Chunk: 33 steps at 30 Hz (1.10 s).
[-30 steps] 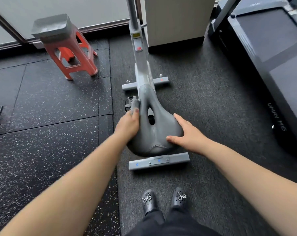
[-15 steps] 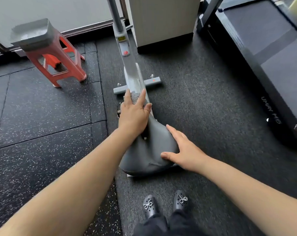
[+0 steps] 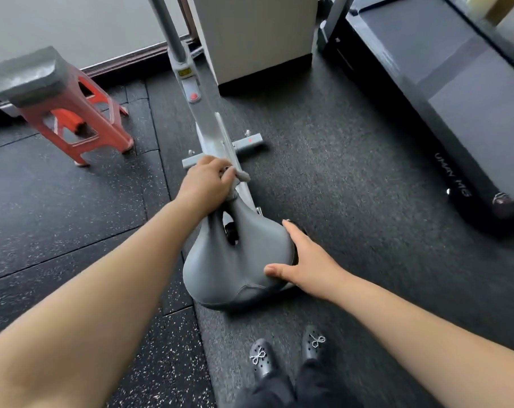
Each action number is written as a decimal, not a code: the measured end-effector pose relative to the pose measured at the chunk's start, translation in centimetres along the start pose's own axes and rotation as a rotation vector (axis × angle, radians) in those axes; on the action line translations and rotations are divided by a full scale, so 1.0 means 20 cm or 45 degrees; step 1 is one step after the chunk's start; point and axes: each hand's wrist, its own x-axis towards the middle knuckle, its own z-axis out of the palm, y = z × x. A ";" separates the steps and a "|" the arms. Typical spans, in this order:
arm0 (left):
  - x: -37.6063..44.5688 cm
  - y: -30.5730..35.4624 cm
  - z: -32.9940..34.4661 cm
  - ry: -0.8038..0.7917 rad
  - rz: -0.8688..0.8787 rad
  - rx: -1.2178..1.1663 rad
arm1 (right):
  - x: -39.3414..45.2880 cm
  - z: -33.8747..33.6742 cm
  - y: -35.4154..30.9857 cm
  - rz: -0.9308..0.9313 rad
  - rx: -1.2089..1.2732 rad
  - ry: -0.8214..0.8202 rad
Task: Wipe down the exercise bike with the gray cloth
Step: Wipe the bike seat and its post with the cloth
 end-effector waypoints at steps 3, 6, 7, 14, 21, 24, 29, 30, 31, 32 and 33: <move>0.02 0.00 -0.03 -0.067 0.266 0.259 | 0.00 -0.01 0.00 -0.009 0.005 -0.002; -0.03 0.07 -0.04 -0.127 0.571 0.524 | -0.01 0.00 0.01 -0.010 0.036 0.024; -0.07 0.11 -0.03 -0.184 0.599 0.648 | -0.02 0.00 0.01 -0.019 0.063 0.036; -0.35 0.38 0.20 -0.333 0.669 0.586 | -0.03 -0.02 0.14 0.107 0.331 0.436; -0.76 0.28 0.27 -0.053 0.668 0.509 | 0.00 -0.17 0.15 0.149 0.464 0.578; -0.90 0.19 0.28 0.075 0.544 0.515 | 0.01 -0.14 0.11 0.131 0.424 0.530; -1.03 -0.04 0.17 0.312 0.428 0.508 | -0.01 -0.06 0.06 0.081 0.355 0.432; -1.03 -0.10 0.14 0.362 0.381 0.427 | -0.01 -0.05 0.04 0.076 0.342 0.395; -1.04 -0.15 0.12 0.404 0.338 0.323 | -0.02 -0.04 0.02 0.061 0.323 0.351; -1.04 -0.17 0.12 0.423 0.319 0.244 | -0.02 -0.02 0.00 0.045 0.298 0.306; -1.04 -0.17 0.13 0.397 0.311 0.223 | -0.02 -0.01 -0.01 0.024 0.274 0.271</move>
